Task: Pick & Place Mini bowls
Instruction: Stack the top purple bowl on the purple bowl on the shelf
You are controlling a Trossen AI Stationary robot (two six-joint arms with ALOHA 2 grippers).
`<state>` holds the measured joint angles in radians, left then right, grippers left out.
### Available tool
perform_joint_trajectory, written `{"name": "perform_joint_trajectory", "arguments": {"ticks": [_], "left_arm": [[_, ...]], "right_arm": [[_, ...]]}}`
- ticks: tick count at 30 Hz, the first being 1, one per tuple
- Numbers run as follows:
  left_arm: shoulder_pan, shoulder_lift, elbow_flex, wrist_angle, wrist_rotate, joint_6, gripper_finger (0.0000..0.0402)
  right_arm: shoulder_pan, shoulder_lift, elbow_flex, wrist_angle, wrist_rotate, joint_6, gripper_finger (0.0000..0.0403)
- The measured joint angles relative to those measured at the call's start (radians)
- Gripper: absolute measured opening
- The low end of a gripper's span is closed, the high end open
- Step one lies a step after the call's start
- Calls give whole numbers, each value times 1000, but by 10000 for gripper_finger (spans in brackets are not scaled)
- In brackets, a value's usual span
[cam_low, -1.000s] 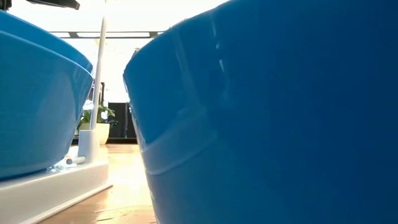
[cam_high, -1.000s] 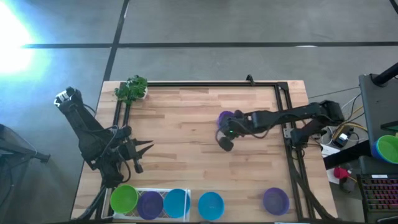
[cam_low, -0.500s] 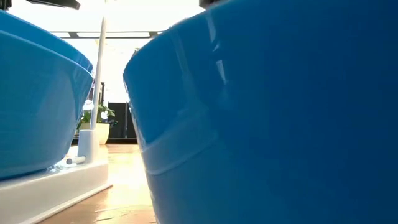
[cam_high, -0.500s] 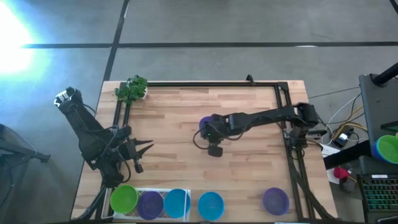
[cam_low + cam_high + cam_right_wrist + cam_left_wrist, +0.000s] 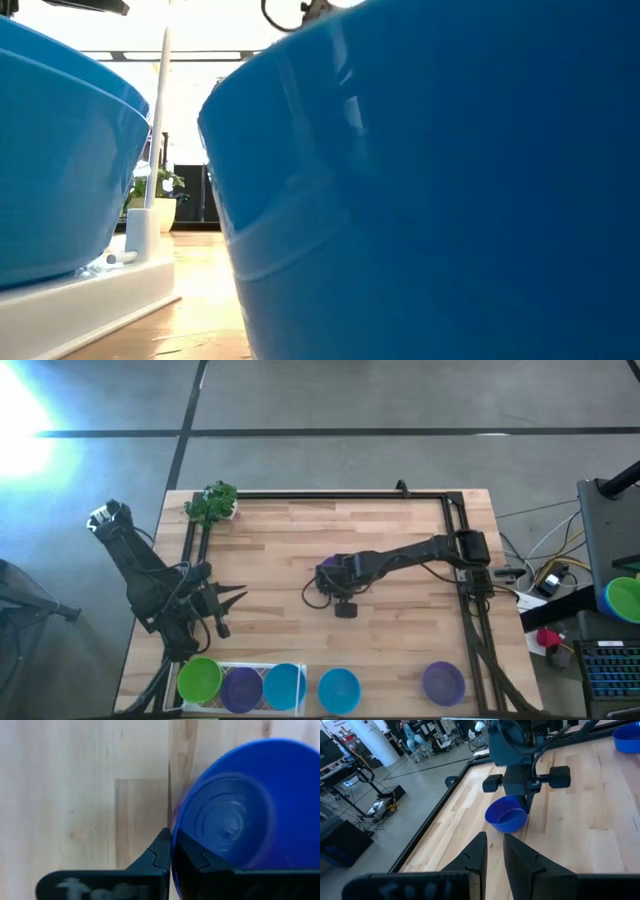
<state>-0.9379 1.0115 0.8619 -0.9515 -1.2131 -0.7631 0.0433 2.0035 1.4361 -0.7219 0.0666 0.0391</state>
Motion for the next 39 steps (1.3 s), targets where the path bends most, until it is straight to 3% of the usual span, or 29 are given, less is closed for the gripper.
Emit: {"name": "perform_joint_trajectory", "arguments": {"ticks": [15, 28, 39], "left_arm": [[0, 0, 0, 0, 0, 1, 58], [0, 0, 0, 0, 0, 1, 58], [2, 0, 0, 0, 0, 1, 58]], "right_arm": [[0, 8, 0, -1, -23, 1, 12], [6, 6, -2, 4, -23, -32, 97], [11, -119, -2, -1, -22, -77, 103]]}}
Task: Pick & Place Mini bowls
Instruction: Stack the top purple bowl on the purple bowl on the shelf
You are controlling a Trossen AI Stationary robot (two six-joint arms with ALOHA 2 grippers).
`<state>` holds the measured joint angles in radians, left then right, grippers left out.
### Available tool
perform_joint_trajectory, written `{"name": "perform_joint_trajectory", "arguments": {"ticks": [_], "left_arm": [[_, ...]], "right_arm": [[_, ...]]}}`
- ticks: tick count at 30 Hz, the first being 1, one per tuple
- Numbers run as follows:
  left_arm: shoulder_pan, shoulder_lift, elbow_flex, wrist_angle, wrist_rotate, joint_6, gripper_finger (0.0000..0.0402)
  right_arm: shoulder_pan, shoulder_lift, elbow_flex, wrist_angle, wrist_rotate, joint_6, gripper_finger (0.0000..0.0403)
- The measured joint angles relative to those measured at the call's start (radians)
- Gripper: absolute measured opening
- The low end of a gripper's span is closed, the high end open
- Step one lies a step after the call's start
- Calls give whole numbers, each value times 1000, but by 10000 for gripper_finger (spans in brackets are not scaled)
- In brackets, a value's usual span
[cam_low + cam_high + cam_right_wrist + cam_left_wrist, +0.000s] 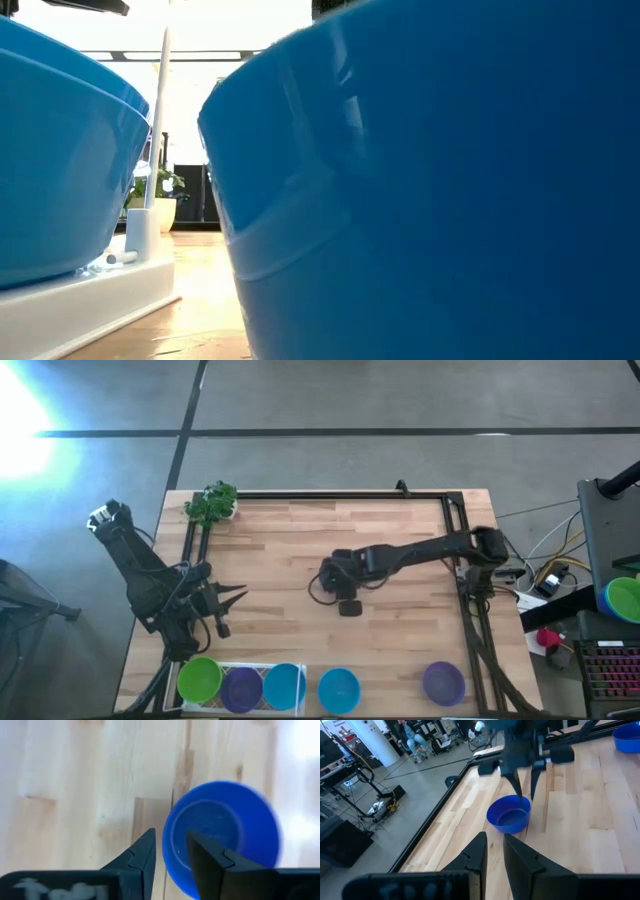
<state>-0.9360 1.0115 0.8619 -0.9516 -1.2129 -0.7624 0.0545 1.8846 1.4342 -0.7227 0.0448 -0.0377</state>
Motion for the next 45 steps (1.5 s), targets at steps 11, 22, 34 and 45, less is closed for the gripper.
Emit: {"name": "perform_joint_trajectory", "arguments": {"ticks": [11, 22, 34, 45], "left_arm": [[152, 0, 0, 27, -1, 2, 58], [558, 3, 0, 282, 316, 84, 58], [882, 158, 0, 682, 743, 307, 58], [923, 328, 1, 779, 811, 214, 58]], "right_arm": [[0, -194, -1, -4, 3, -50, 87], [0, -361, -47, -6, 7, -101, 73], [0, -534, -143, -5, 7, -96, 84], [0, -590, -198, 3, 7, -94, 71]]}}
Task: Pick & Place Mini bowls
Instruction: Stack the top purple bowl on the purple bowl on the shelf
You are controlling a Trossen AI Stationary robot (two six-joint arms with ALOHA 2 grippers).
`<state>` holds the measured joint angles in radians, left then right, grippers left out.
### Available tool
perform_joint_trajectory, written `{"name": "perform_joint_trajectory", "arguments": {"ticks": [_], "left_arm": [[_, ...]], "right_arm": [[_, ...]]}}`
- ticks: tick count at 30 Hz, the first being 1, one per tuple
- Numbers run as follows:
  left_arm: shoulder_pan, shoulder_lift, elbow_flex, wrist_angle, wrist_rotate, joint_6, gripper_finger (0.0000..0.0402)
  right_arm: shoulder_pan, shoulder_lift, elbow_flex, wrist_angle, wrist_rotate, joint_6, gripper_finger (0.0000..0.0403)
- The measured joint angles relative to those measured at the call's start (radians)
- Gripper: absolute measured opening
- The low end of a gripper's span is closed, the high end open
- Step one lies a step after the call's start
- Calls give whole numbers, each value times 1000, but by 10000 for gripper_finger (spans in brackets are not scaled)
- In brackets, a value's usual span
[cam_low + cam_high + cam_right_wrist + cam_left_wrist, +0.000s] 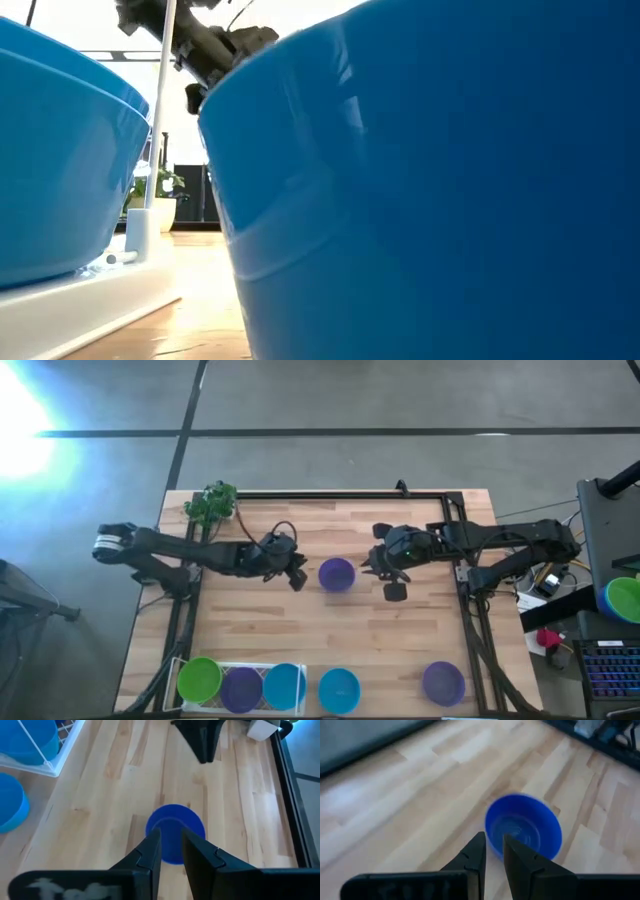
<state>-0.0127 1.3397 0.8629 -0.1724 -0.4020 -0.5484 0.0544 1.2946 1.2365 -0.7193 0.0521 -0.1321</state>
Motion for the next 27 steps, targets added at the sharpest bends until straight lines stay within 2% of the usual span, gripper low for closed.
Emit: {"name": "perform_joint_trajectory", "arguments": {"ticks": [5, 14, 20, 27], "left_arm": [[16, 78, 42, 0, 73, -27, 58], [25, 212, 126, -15, 73, -33, 58], [39, 256, 149, -20, 72, -145, 58], [63, 296, 149, -21, 72, -185, 58]], "right_arm": [[0, 17, -2, 0, 0, -1, 69], [0, 29, -6, -2, 0, -2, 78], [0, 29, -6, -2, 0, -4, 76], [0, 29, -6, -2, 0, -8, 68]]}}
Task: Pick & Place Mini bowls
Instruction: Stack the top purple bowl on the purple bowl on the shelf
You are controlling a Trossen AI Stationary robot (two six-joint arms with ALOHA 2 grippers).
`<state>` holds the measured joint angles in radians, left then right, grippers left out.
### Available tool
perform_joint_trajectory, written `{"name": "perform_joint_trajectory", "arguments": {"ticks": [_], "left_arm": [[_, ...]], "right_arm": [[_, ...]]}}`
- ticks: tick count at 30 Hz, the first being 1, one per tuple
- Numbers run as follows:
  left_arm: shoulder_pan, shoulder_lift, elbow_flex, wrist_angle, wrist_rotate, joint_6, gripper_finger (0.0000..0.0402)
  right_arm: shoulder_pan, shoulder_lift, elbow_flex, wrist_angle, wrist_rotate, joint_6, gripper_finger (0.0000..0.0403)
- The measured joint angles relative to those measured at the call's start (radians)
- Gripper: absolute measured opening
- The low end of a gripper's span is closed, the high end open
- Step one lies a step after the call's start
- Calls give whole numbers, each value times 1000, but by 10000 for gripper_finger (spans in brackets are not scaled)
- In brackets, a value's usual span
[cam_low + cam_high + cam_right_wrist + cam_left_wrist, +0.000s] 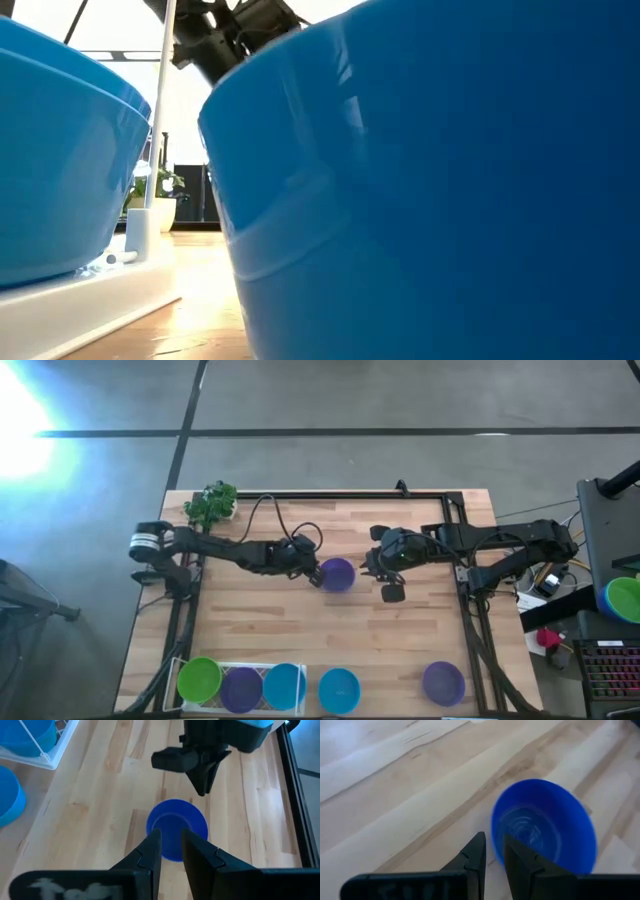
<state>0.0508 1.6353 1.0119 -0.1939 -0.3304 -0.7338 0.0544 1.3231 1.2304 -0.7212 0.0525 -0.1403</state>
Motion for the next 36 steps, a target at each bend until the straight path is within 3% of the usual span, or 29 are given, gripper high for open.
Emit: {"name": "perform_joint_trajectory", "arguments": {"ticks": [36], "left_arm": [[5, 101, 0, 87, 35, -22, 58]], "right_arm": [[-1, 0, 0, 2, 0, 36, 78]]}}
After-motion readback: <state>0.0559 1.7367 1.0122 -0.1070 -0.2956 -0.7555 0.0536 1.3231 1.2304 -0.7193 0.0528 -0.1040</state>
